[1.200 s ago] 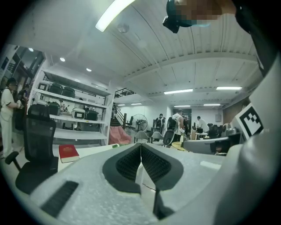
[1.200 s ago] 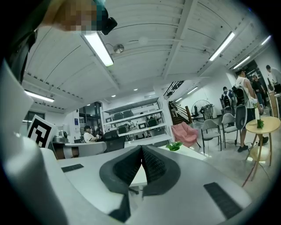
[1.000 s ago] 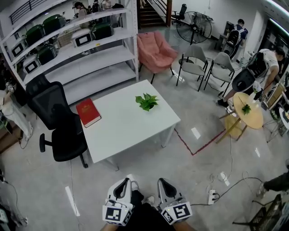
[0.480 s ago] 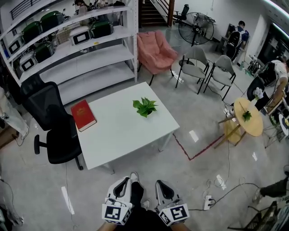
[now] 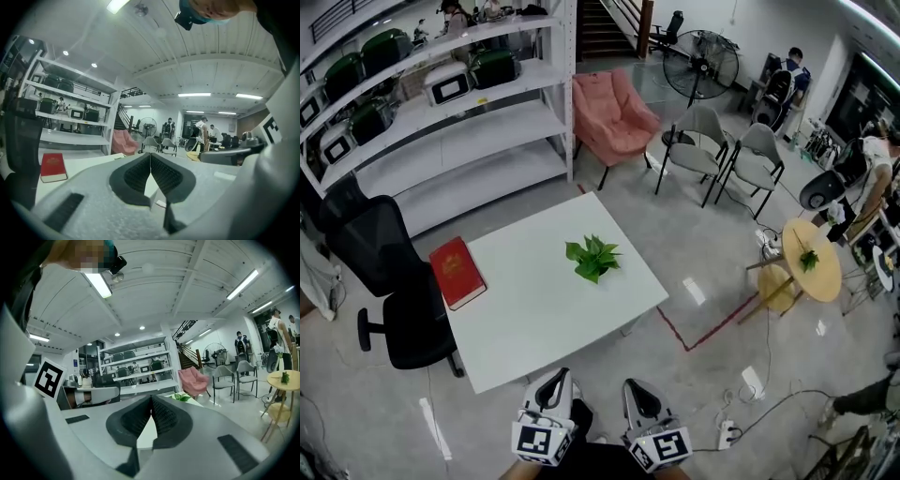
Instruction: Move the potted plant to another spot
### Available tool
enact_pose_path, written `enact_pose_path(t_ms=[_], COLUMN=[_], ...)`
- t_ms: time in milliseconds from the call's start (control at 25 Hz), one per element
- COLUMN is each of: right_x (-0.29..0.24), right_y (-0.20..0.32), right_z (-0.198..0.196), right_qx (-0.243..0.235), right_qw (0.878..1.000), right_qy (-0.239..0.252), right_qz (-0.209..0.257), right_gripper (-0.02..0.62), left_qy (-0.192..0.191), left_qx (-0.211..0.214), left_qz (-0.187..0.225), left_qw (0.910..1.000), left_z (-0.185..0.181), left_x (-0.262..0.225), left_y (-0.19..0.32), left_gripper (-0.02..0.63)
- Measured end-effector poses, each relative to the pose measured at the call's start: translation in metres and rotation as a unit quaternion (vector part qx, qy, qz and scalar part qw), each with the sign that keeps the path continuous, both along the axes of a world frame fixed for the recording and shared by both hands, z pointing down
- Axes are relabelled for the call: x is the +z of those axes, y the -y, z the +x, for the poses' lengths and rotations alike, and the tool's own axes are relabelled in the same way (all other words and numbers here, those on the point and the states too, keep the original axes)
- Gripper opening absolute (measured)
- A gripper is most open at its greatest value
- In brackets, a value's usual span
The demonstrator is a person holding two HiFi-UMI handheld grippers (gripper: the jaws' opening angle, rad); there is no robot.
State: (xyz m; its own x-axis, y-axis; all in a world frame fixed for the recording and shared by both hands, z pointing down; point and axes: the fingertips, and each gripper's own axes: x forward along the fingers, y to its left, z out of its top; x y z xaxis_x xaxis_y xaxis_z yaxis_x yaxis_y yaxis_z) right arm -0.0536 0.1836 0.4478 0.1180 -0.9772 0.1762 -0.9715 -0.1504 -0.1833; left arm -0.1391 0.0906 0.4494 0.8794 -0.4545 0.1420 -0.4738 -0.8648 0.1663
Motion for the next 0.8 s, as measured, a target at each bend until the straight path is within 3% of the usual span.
enact_pose_path(t_ms=[240,520,640,800], right_x=[0.001,0.008,0.010,0.018], right_y=[0.064,0.123,0.139,0.166], right_z=[0.029,0.050,0.059,0.066], right_qx=[0.014,0.016,0.007,-0.021], right_qw=[1.000,1.000,0.999,0.999], right_qy=[-0.005,-0.015,-0.014,-0.007], right_qz=[-0.013,-0.020,-0.028,-0.026], right_gripper=[0.011,0.011,0.011,0.011], left_qy=[0.002,0.031,0.018,0.028], left_qx=[0.018,0.041,0.031,0.012], left_qz=[-0.005,-0.014,-0.023,-0.028], left_qw=[0.9998,0.9986,0.9991,0.9991], left_z=[0.025,0.042,0.049,0.053], left_x=[0.000,0.019,0.016,0.023], left_y=[0.059,0.115,0.128,0.139], left_gripper=[0.017,0.017,0.017,0.017])
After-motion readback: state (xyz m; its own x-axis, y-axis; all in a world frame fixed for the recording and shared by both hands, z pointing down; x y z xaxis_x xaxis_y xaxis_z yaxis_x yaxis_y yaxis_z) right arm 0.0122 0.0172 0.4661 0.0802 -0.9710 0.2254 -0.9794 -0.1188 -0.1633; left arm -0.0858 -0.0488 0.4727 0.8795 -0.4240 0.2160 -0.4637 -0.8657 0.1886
